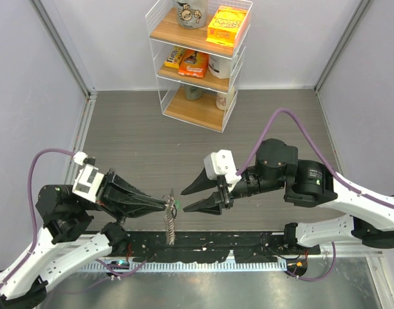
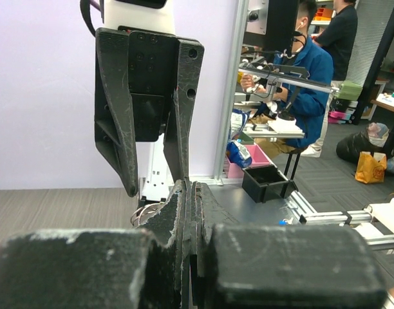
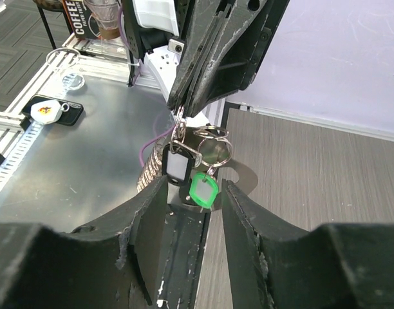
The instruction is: Put the keys on the keyring
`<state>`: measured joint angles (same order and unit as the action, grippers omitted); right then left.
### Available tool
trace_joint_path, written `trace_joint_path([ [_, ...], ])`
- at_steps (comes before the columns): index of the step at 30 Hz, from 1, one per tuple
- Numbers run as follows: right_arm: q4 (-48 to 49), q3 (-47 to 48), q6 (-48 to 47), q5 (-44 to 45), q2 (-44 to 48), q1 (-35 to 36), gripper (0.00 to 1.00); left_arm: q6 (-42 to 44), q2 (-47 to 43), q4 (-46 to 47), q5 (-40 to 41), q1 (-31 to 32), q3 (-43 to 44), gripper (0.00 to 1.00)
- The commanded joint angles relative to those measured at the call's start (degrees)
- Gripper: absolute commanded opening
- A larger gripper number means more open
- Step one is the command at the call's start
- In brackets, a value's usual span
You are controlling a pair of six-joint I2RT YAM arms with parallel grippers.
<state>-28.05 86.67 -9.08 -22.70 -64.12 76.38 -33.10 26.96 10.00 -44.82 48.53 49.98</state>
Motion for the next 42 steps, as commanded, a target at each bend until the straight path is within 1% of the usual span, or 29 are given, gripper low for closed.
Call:
trace_joint_path([
  [1, 4.4, 2.9, -1.6, -0.9, -0.3, 0.0, 0.45, -1.1, 0.6, 4.9, 0.4, 0.1, -0.1, 0.0],
  [10, 5.6, 4.5, -1.5, -0.7, -1.5, 1.0, 0.43, -1.1, 0.0, 4.9, 1.6, 0.2, -1.1, 0.0],
  [17, 4.5, 5.7, -1.8, -0.6, -2.7, 1.8, 0.41, -0.9, -0.2, 4.3, 2.5, 0.1, -1.3, 0.0],
  [25, 2.8, 6.3, -2.3, 0.0, -3.6, 2.5, 0.32, -0.9, -0.5, 4.1, 2.6, 0.1, -1.0, 0.0],
  [31, 1.9, 6.8, -2.5, 0.0, -3.7, 2.4, 0.16, -0.8, -0.6, 4.2, 2.7, 0.2, -0.8, 0.0],
  [39, 1.6, 5.8, -2.5, -0.1, -3.3, 2.5, 0.06, -0.6, -0.9, 4.2, 3.2, 0.1, -0.7, 0.0],
  [42, 1.9, 5.3, -2.4, -0.1, -3.1, 2.5, 0.05, -0.6, -0.9, 4.2, 3.5, 0.2, -0.7, 0.0],
])
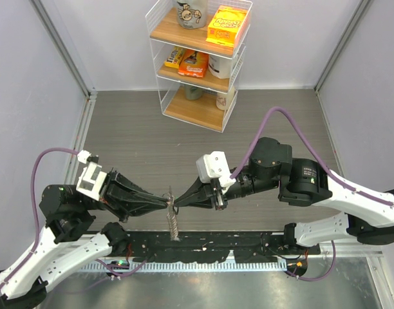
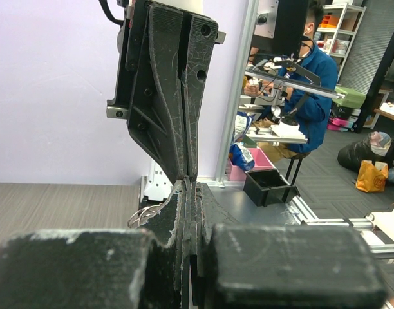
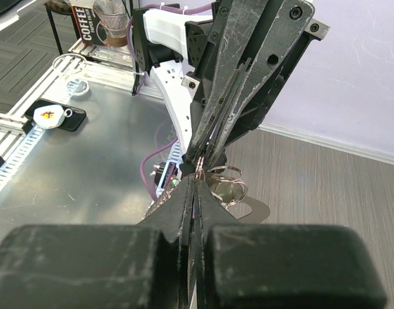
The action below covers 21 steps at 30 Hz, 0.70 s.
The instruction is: Put the keys on the keyring
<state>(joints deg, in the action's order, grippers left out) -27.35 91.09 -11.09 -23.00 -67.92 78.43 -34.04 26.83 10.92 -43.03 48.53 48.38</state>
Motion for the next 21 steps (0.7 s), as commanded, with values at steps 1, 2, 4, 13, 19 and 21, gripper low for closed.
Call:
trace_joint_path([
  [1, 1.2, 0.5, -0.4, 0.1, 0.7, 0.4, 0.05, 0.4, -0.7, 3.4, 1.8, 0.1, 0.9, 0.0],
  [2, 1.3, 0.3, -0.3, 0.1, 0.9, 0.4, 0.05, 0.4, -0.7, 3.4, 1.9, 0.1, 0.9, 0.0],
  [4, 1.8, -0.4, -0.2, 0.1, 1.2, 0.5, 0.05, 0.4, -0.6, 3.4, 2.0, 0.1, 1.0, 0.0],
  [13, 3.8, -4.0, 0.5, -0.1, 2.5, 0.4, 0.05, 0.6, -0.7, 3.6, 2.4, 0.1, 1.1, 0.0],
  [19, 5.6, -5.5, 1.3, 0.3, 3.1, 0.4, 0.13, 0.6, -0.6, 3.7, 2.7, 0.1, 1.1, 0.0],
  [21, 6.0, -5.6, 1.5, 0.6, 3.4, 0.4, 0.22, 0.6, -0.6, 3.8, 2.6, 0.1, 1.1, 0.0],
])
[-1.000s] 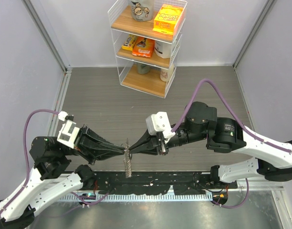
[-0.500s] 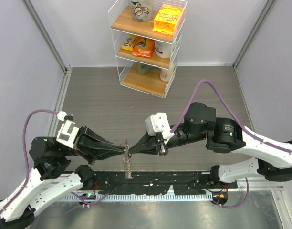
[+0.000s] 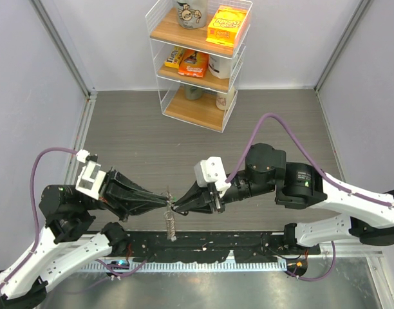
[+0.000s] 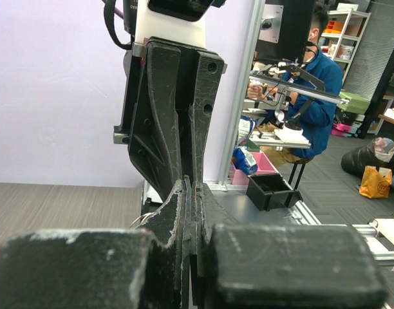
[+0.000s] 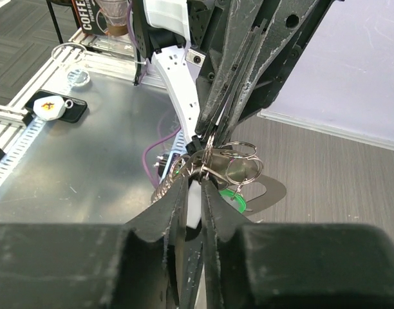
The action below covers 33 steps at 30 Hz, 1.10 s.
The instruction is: Put the keys on the keyring
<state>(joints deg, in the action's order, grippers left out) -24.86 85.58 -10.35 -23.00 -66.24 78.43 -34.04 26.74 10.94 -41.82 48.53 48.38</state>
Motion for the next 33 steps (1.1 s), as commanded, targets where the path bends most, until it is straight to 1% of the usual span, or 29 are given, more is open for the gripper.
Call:
trace_joint_path([
  [1, 3.8, -0.2, 0.9, 0.8, 2.0, 0.4, 0.24, 0.6, -0.4, 3.7, 1.6, 0.2, 1.1, 0.0],
  [2, 4.2, -0.2, 0.9, 1.2, 2.3, 0.4, 0.28, 0.6, -0.5, 3.7, 1.4, 0.1, 1.3, 0.0],
  [7, 6.0, -0.2, 1.6, 1.6, 3.2, 0.4, 0.34, 0.5, -0.4, 3.8, 1.5, 0.1, 1.1, 0.0],
  [28, 7.5, 1.4, 4.3, 2.2, 0.0, 0.4, 0.34, -0.1, -1.1, 5.5, 1.7, 0.2, 0.8, 0.0],
  [33, 8.1, 1.3, 4.9, 1.9, -0.2, 0.4, 0.32, -0.2, -0.9, 5.9, 1.6, 0.2, 0.7, 0.0],
])
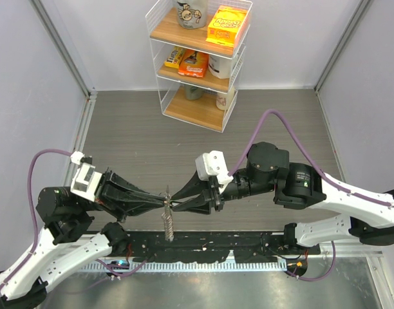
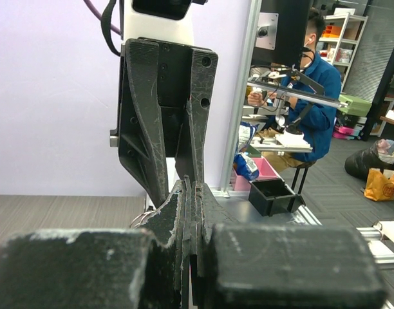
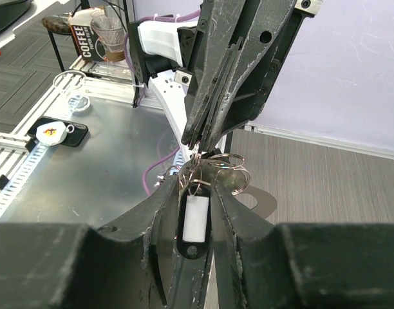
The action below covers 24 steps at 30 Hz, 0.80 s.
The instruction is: Put the keys on the keyring
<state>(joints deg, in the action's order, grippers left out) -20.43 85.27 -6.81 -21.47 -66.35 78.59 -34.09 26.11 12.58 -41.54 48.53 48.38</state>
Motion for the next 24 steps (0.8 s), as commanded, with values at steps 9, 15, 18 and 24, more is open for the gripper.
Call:
trace_joint_path([
  [9, 4.4, 1.9, 1.9, -0.1, -0.7, 0.3, 0.31, -0.2, 0.0, 4.6, 1.4, 0.1, 0.8, 0.0],
  [15, 5.3, 1.9, 2.1, -0.4, -0.9, 0.3, 0.3, -0.5, 0.0, 4.9, 1.4, 0.2, 0.5, 0.0],
  [18, 5.6, 2.1, 2.2, -0.5, -1.2, 0.3, 0.3, -0.4, -0.1, 4.9, 1.5, 0.1, 0.3, 0.0],
  [24, 5.8, 2.2, 2.4, -0.9, -1.5, 0.3, 0.28, -0.3, -0.4, 4.9, 1.7, 0.1, 0.2, 0.0],
])
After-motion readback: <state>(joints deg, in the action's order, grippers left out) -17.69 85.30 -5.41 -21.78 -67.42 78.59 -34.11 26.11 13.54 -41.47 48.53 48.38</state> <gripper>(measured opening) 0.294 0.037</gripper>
